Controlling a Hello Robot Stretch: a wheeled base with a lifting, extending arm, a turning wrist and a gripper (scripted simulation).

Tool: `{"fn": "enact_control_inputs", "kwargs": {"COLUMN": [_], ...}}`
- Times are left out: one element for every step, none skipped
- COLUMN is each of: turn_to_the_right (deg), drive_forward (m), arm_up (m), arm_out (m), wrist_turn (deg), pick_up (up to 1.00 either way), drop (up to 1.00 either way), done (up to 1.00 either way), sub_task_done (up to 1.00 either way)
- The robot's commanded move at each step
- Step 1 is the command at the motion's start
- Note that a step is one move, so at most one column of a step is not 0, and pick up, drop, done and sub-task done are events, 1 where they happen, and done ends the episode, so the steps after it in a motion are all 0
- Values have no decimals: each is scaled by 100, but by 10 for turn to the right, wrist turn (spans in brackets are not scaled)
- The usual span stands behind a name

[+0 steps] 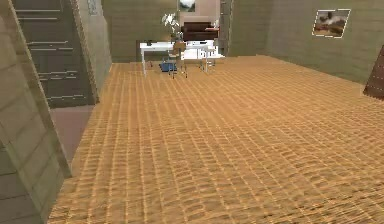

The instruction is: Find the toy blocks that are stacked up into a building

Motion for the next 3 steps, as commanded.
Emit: {"fn": "enact_control_inputs", "kwargs": {"turn_to_the_right": [-450,-330,0], "drive_forward": [0,0,20], "arm_up": [0,0,0], "arm_out": [0,0,0], "wrist_turn": [0,0,0], "pick_up": [0,0,0], "drop": [0,0,0], "done": [0,0,0], "sub_task_done": [0,0,0]}}
